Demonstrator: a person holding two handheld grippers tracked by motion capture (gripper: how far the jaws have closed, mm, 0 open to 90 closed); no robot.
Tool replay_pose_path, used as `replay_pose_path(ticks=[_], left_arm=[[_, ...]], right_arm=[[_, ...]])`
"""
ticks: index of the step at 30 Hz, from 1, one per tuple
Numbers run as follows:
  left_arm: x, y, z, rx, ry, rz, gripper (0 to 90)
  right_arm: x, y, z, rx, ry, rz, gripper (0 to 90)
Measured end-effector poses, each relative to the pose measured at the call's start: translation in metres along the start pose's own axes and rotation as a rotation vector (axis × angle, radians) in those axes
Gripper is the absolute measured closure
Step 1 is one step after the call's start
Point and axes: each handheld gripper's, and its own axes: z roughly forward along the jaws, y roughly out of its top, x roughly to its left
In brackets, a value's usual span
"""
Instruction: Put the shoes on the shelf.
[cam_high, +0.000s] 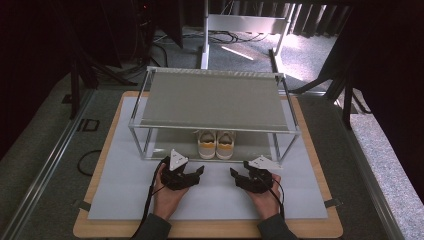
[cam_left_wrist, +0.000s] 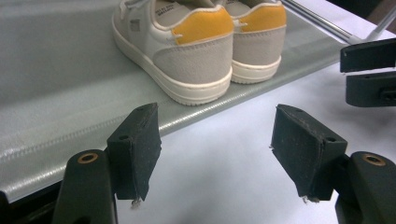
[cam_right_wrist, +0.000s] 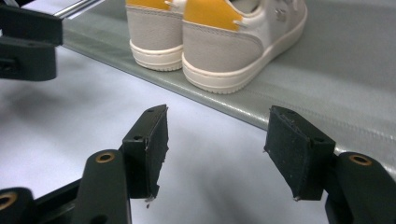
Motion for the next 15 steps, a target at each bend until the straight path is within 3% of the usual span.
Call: replay_pose_path(ticks=[6, 15], left_arm=[[-0.0001, -0.0025, -0.0046, 0.008, 0.007, 0.018, 32.0], [0.0045, -0.0059, -0.0076, 0.023, 0.015, 0.013, 32.0]], right_arm=[[-0.0008, -0.0009, -0.0015, 0.007, -0.011, 0.001, 38.7], [-0.0039, -0.0008, -0.0063, 0.002, -0.027, -0.006, 38.7]])
